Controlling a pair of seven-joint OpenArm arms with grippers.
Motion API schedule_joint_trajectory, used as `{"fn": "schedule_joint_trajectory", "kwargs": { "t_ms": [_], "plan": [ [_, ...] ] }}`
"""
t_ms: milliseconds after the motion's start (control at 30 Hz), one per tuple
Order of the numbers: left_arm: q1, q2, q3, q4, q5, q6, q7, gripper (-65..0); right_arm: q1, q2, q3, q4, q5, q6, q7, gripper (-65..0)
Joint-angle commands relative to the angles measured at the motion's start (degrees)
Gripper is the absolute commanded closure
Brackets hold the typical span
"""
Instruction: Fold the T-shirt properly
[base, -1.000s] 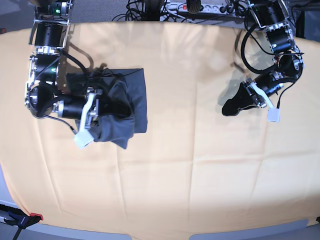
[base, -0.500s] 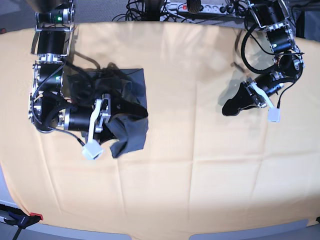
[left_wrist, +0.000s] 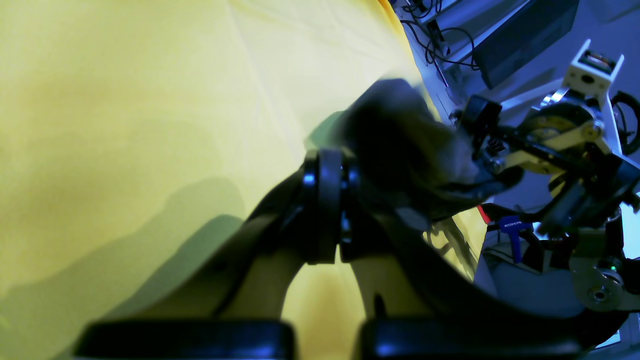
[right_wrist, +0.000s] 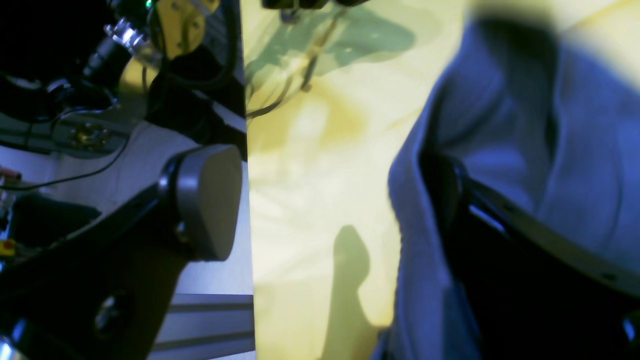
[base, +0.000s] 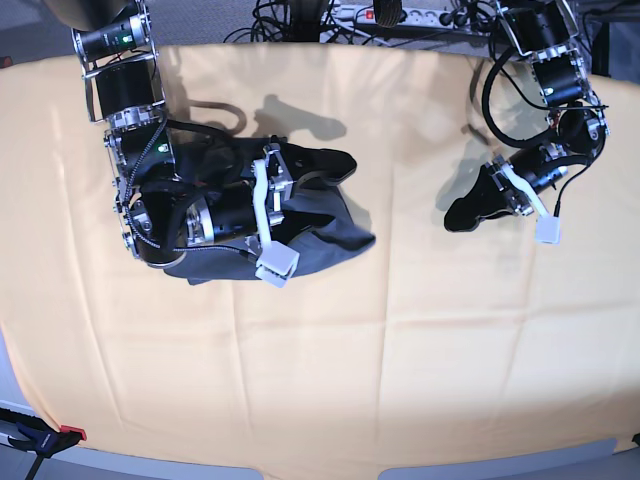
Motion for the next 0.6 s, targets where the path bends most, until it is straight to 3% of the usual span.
{"fn": "schedule_joint_trajectory", "kwargs": {
  "t_ms": [0, 133, 300, 400, 467, 500, 567],
  "plan": [
    [-0.8, -0.6, 0.0, 0.9, -1.7, -0.5, -1.0, 0.0, 2.5, -0.4, 0.2, 1.0, 2.1, 0.1, 1.3, -52.2],
    [-0.8, -0.6, 0.0, 0.9, -1.7, -0.5, -1.0, 0.0, 6.8, -0.5, 1.0, 1.0, 2.1, 0.1, 1.3, -52.1],
    [-0.8, -0.6, 0.0, 0.9, -1.7, -0.5, -1.0, 0.0, 11.3, -0.4, 8.5, 1.0, 2.1, -0.8, 1.3, -52.1],
    [-0.8, -0.6, -0.1, 0.9, -1.7, -0.5, -1.0, 0.0, 10.8, 1.9, 12.6, 1.0, 2.1, -1.6, 1.3, -51.9],
    [-0.8, -0.6, 0.0, 0.9, -1.7, -0.5, -1.0, 0.0, 10.1, 4.5, 13.7, 1.0, 2.1, -1.5, 1.3, -45.3],
    [-0.8, -0.6, 0.0, 0.9, -1.7, -0.5, -1.0, 0.0, 9.8, 5.9, 13.8, 1.0, 2.1, -1.5, 1.3, -38.3],
    [-0.8, -0.6, 0.0, 0.9, -1.9, -0.5, -1.0, 0.0, 9.0, 8.6, 13.8, 1.0, 1.5, -1.5, 1.3, -17.3]
  ]
}}
